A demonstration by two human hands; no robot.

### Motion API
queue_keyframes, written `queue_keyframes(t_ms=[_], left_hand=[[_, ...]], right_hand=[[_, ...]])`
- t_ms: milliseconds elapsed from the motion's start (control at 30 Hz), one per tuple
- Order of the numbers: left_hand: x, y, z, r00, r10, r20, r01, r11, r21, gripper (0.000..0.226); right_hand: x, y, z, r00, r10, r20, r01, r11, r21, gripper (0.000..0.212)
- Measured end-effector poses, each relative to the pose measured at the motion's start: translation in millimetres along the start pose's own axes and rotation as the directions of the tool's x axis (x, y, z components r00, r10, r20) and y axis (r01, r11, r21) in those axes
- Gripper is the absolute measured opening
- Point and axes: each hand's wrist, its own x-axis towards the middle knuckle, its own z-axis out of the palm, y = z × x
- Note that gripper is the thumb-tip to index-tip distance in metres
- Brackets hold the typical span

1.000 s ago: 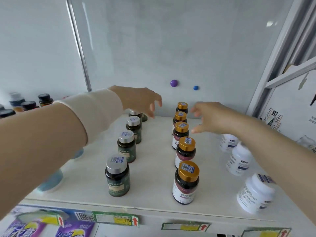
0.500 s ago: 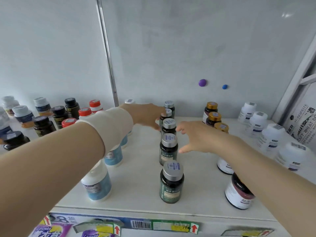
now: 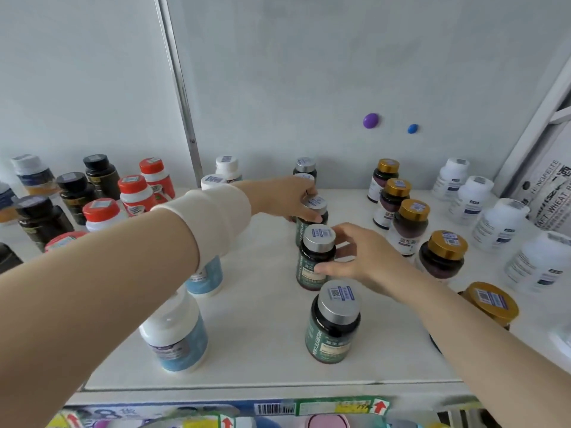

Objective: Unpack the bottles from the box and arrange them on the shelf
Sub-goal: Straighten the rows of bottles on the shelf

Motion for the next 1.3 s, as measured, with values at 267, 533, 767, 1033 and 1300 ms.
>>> queue_keyframes(t_ms=[267, 533, 767, 1033, 1300], left_hand=[[-7.8, -1.3, -1.4, 1.0, -0.016, 0.021, 0.017, 0.998, -0.052, 0.046], [-13.0, 3.3, -0.3, 0.999, -0.048, 0.018, 0.048, 0.999, -0.022, 0.045], [-30.7, 12.7, -8.7, 0.994, -0.09, -0.062, 0.096, 0.991, 0.098, 0.061], [-90.2, -14.1, -69.2, 0.991, -0.125, -0.037, 0.126, 0.855, 0.503, 0.042], [-125.1, -82.9, -69.1, 0.99, -0.125, -0.06, 0.138, 0.943, 0.303, 0.049]], right_hand=[[-4.1, 5.3, -1.5, 1.0, 0.016, 0.001, -0.016, 1.0, -0.004, 0.057], [-5.7, 5.9, 0.2, 1.0, 0.011, 0.028, -0.012, 1.0, 0.019, 0.046], [-6.8, -35.7, -54.9, 0.994, 0.024, 0.109, -0.007, 0.988, -0.156, 0.072], [24.1, -105.4, -37.4, 0.975, -0.165, 0.15, 0.223, 0.741, -0.634, 0.066], [18.6, -124.9, 36.1, 0.963, -0.113, 0.244, 0.228, 0.822, -0.522, 0.069]])
